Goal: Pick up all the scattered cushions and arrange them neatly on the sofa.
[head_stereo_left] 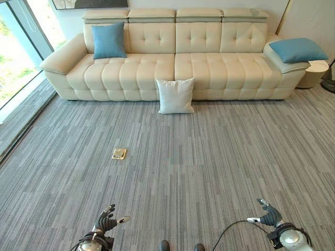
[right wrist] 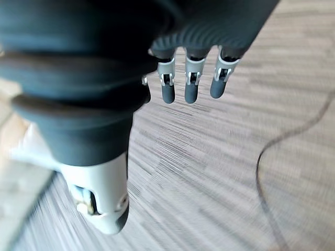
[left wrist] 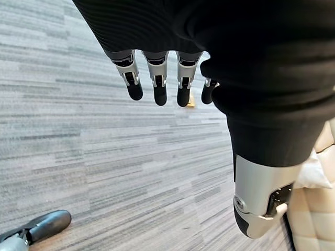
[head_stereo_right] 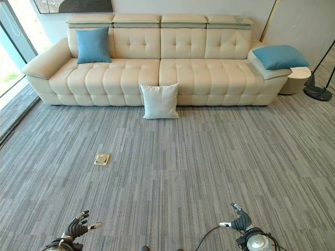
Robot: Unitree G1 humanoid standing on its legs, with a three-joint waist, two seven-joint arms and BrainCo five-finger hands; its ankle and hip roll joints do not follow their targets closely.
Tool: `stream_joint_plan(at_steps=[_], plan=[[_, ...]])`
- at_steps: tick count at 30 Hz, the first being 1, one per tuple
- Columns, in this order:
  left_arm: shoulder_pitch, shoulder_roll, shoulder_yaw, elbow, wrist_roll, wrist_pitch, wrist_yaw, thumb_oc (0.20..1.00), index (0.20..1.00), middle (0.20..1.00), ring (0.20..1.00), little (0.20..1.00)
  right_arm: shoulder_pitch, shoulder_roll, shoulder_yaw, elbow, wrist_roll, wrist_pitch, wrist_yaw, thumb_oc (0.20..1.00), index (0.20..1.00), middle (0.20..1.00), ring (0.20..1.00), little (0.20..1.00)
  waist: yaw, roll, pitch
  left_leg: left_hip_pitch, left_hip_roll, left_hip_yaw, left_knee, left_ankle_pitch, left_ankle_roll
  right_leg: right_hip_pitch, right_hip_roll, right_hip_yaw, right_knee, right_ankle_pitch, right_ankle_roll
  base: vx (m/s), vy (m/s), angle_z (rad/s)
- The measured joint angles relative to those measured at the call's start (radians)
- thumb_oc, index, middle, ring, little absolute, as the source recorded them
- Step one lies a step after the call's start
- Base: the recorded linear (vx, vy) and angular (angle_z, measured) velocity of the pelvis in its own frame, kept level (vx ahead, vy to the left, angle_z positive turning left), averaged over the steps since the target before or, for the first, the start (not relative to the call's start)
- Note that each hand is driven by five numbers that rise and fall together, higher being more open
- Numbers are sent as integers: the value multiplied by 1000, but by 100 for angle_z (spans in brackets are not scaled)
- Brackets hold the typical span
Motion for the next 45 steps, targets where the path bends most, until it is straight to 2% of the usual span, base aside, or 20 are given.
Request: stream_joint_plan(at_steps=[2, 7, 15, 24, 28, 29, 31, 32, 33, 34, 35, 37, 38, 39, 41, 43, 44, 45], plan=[[4, -5, -2, 0, 0, 2, 2, 1000, 1000, 1000, 1000, 1000, 3, 12, -2, 11, 25, 0, -1, 1000, 1000, 1000, 1000, 1000, 0, 5, 4, -1, 0, -1, 0, -10, -12, -1, 0, 0, 0, 0, 0, 0, 0, 0], [11, -21, 0, 3, 0, 7, 3, 1000, 1000, 1000, 1000, 1000, 19, 32, -31, 25, 62, 2, -6, 1000, 1000, 1000, 1000, 1000, 1, 4, 5, -12, 0, -1, 0, -13, -8, -7, 0, 1, 0, 0, 0, 0, 0, 0], [6, -17, 16, 9, -5, 10, 10, 1000, 1000, 1000, 1000, 1000, 2, 34, -39, 23, 111, 4, -25, 1000, 1000, 1000, 1000, 1000, 4, -17, 15, -44, 1, 22, 7, -14, -6, -52, -1, 16, 5, 6, -3, 16, 43, -7], [-3, -11, 44, 7, -23, 10, 19, 1000, 1000, 1000, 1000, 1000, -44, 34, -38, 13, 111, 18, -37, 1000, 1000, 1000, 1000, 1000, 9, -49, 48, -73, -5, 56, 7, -20, 19, -97, -6, 61, 6, 14, 3, 42, 93, -15], [-3, -6, 58, 1, -41, 10, 25, 1000, 1000, 1000, 1000, 1000, -63, 35, -39, -6, 111, 19, -37, 1000, 1000, 1000, 1000, 1000, 11, -55, 63, -82, -9, 77, 7, -33, 38, -135, -8, 82, 50, 21, 6, 106, 149, -19], [-5, -6, 58, -3, -41, 10, 24, 1000, 1000, 1000, 1000, 1000, -71, 33, -38, -21, 111, 21, -37, 1000, 1000, 1000, 1000, 1000, 9, -41, 76, -75, 0, 78, 7, -33, 41, -161, -4, 81, 114, 8, 23, 31, 47, -3], [-9, -1, 58, -6, -42, 9, 25, 1000, 1000, 1000, 1000, 1000, -67, 35, -35, -26, 110, 20, -36, 1000, 1000, 1000, 1000, 1000, 8, -39, 82, -67, 1, 76, 14, -39, 47, -175, -7, 83, 171, -18, 47, 148, 112, 1], [-25, -2, 58, 2, -42, 9, 26, 1000, 1000, 1000, 1000, 1000, -78, 28, -30, -26, 109, 20, -35, 1000, 1000, 1000, 1000, 1000, 11, -26, 102, -63, -5, 55, 22, -72, 60, -263, -5, 86, 364, -37, 61, 354, 134, 11], [-34, -5, 52, 5, -41, 10, 26, 1000, 1000, 1000, 1000, 1000, -92, 24, -31, -41, 109, 21, -35, 1000, 1000, 1000, 1000, 1000, 3, -11, 121, -55, -3, 38, 30, -76, 73, -339, -9, 77, 503, -73, 98, 270, 61, 20], [-39, -6, 55, 7, -41, 9, 28, 1000, 1000, 1000, 1000, 1000, -80, 25, -30, -62, 109, 21, -33, 1000, 1000, 1000, 1000, 1000, -1, -11, 122, -48, -14, 23, 29, -84, 81, -377, -19, 79, 551, -121, 113, 285, 24, 29], [-42, -4, 56, 6, -41, 9, 31, 1000, 1000, 1000, 1000, 1000, -77, 25, -30, -78, 109, 21, -32, 1000, 1000, 1000, 1000, 1000, 0, -17, 128, -37, -21, 27, 29, -82, 89, -400, -34, 66, 530, -138, 101, 343, -7, 22], [-48, -2, 58, 7, -42, 9, 33, 1000, 1000, 1000, 1000, 1000, -72, 24, -28, -102, 109, 20, -31, 1000, 1000, 1000, 1000, 1000, -2, -24, 133, -34, -37, 13, 33, -98, 97, -451, -53, 23, 417, -134, 109, 372, -10, 21], [-50, -5, 57, 14, -42, 9, 37, 1000, 1000, 1000, 1000, 1000, -76, 25, -28, -104, 109, 19, -32, 1000, 1000, 1000, 1000, 1000, -3, -26, 135, -30, -40, 3, 38, -104, 99, -461, -57, 3, 329, -106, 122, 316, -30, 26], [-51, -5, 57, 18, -42, 9, 37, 1000, 1000, 1000, 1000, 1000, -73, 26, -27, -109, 109, 19, -32, 1000, 1000, 1000, 1000, 1000, -4, -30, 134, -33, -46, -7, 43, -112, 99, -474, -59, -1, 294, -93, 124, 448, -50, 39], [-46, -14, 56, 21, -41, 10, 39, 1000, 1000, 1000, 1000, 1000, -57, 27, -28, -112, 108, 21, -31, 1000, 1000, 1000, 1000, 1000, -18, -39, 143, -3, -61, -41, 59, -141, 103, -494, -63, -19, 170, -30, 114, 511, -117, 53], [-37, -29, 50, 18, -39, 11, 39, 1000, 1000, 1000, 1000, 1000, -15, 26, -34, -111, 108, 18, -32, 1000, 1000, 1000, 1000, 1000, -30, -34, 143, 28, -67, -96, 104, -208, 81, -488, -67, -27, 185, -17, 113, 377, -155, 75], [-30, -31, 44, 17, -39, 10, 38, 1000, 1000, 1000, 1000, 1000, 2, 27, -34, -111, 108, 22, -30, 1000, 1000, 1000, 1000, 1000, -34, -32, 137, 41, -68, -104, 115, -212, 81, -475, -69, -33, 183, -7, 104, 396, -227, 85], [-14, -33, 40, 15, -39, 8, 38, 1000, 1000, 1000, 1000, 1000, 24, 27, -32, -105, 108, 23, -23, 1000, 1000, 1000, 1000, 1000, -42, -27, 123, 72, -66, -128, 110, -245, 69, -451, -65, -40, 201, -6, 90, 317, -234, 76]])
